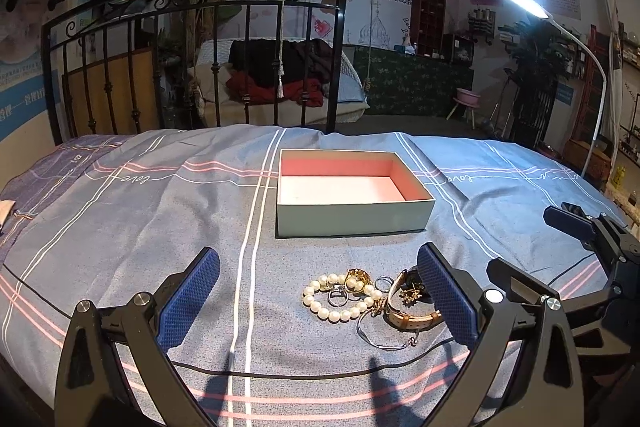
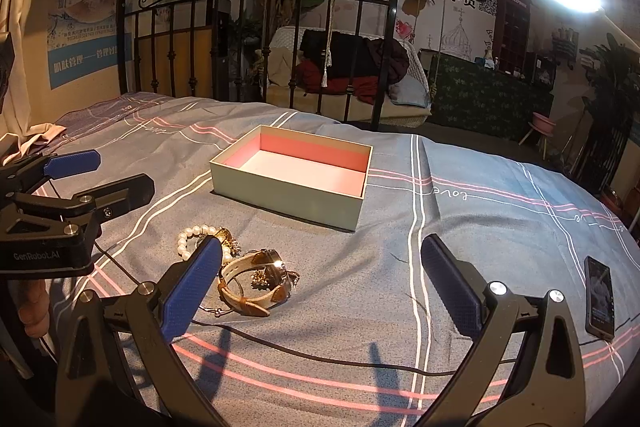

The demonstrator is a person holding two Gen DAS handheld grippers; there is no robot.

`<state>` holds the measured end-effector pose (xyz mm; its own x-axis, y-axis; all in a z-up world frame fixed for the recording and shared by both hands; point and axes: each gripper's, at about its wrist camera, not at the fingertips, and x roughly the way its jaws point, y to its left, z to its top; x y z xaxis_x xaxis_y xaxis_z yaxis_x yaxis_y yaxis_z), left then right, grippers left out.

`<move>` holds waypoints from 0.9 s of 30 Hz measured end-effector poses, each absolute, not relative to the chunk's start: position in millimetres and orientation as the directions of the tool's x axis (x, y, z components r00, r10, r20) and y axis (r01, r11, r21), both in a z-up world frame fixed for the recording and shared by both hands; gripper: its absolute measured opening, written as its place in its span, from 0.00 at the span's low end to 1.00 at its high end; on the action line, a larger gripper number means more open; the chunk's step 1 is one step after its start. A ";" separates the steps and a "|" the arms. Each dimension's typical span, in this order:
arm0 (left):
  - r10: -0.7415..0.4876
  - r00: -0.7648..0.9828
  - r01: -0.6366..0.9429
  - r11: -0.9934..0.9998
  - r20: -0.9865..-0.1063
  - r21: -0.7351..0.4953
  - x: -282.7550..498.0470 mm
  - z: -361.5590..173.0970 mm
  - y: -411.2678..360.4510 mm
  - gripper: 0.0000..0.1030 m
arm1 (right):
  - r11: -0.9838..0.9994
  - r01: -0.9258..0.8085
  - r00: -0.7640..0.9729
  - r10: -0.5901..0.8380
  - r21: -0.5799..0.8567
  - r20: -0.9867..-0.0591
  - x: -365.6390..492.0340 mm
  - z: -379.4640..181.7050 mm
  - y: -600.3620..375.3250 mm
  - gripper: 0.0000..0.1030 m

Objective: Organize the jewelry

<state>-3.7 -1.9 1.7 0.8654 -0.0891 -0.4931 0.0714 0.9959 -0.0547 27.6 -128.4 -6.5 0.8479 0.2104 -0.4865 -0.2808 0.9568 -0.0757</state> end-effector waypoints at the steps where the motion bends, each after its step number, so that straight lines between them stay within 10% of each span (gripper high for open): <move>1: -0.097 0.863 0.077 0.995 -0.495 -0.061 -3.0 1.5 -0.6 0.94 | 0.957 -0.282 0.848 0.211 -0.075 -0.487 27.9 -6.7 -128.6 0.96; 27: -0.112 0.838 0.087 0.994 -0.533 -0.072 7.3 -7.8 7.2 0.94 | 0.960 -0.273 0.836 0.206 -0.062 -0.508 36.0 -8.1 -129.9 0.95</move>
<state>7.3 7.2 -7.8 0.8385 -0.1118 -0.5334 0.0865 0.9936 -0.0722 36.0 -129.9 -8.1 0.8363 0.2055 -0.5083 -0.2734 0.9599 -0.0617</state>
